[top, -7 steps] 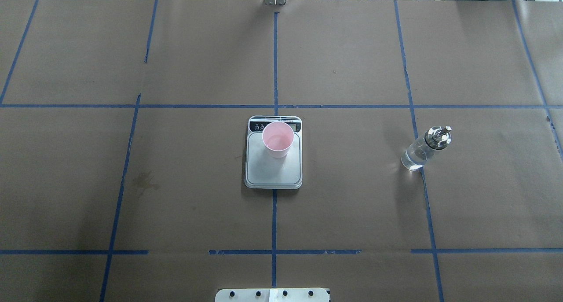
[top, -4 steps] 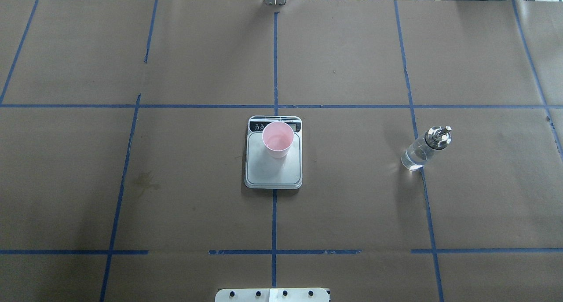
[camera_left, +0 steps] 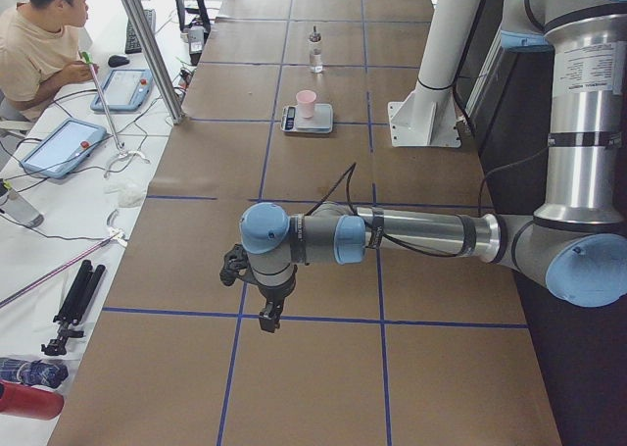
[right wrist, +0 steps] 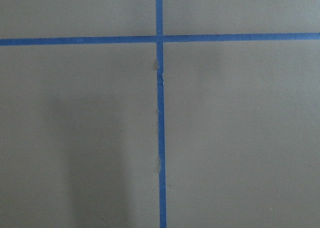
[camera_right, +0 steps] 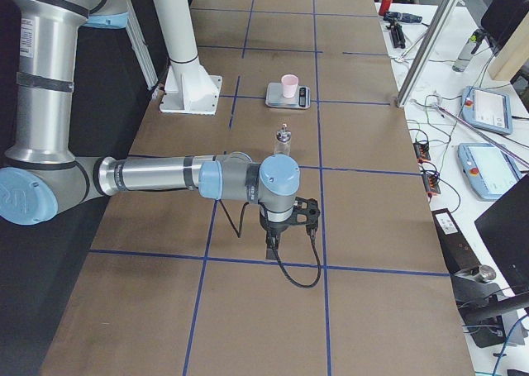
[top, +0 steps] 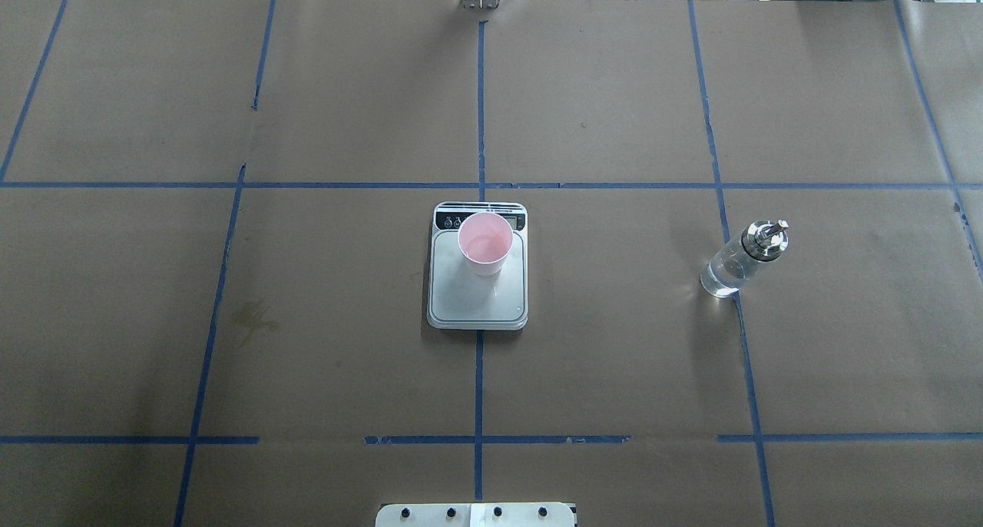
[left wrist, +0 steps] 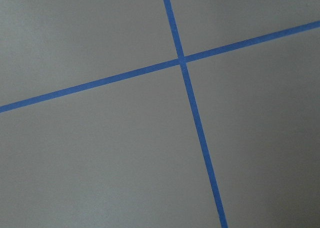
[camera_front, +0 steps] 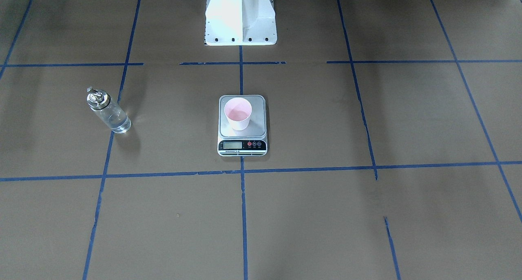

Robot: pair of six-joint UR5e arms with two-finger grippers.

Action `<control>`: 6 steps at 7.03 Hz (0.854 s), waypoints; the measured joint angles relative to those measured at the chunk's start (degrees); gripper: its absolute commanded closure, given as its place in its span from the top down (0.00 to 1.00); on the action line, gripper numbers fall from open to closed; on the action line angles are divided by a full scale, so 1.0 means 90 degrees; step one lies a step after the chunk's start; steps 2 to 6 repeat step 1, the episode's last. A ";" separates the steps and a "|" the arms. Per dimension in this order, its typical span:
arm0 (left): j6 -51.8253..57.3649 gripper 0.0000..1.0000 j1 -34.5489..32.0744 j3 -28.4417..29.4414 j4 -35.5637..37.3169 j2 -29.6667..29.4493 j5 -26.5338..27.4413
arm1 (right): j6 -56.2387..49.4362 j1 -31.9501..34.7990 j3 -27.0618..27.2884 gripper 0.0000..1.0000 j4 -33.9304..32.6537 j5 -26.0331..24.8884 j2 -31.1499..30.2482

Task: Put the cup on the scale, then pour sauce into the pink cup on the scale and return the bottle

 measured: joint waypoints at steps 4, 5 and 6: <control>0.0000 1.00 0.0001 0.0010 0.0000 0.0021 0.0018 | 0.0004 0.0000 -0.0004 1.00 0.0000 0.0000 0.0001; 0.0000 1.00 0.0001 0.0010 0.0000 0.0021 0.0018 | 0.0004 0.0000 -0.0004 1.00 0.0000 0.0000 0.0001; 0.0000 1.00 0.0001 0.0010 0.0000 0.0021 0.0018 | 0.0004 0.0000 -0.0004 1.00 0.0000 0.0000 0.0001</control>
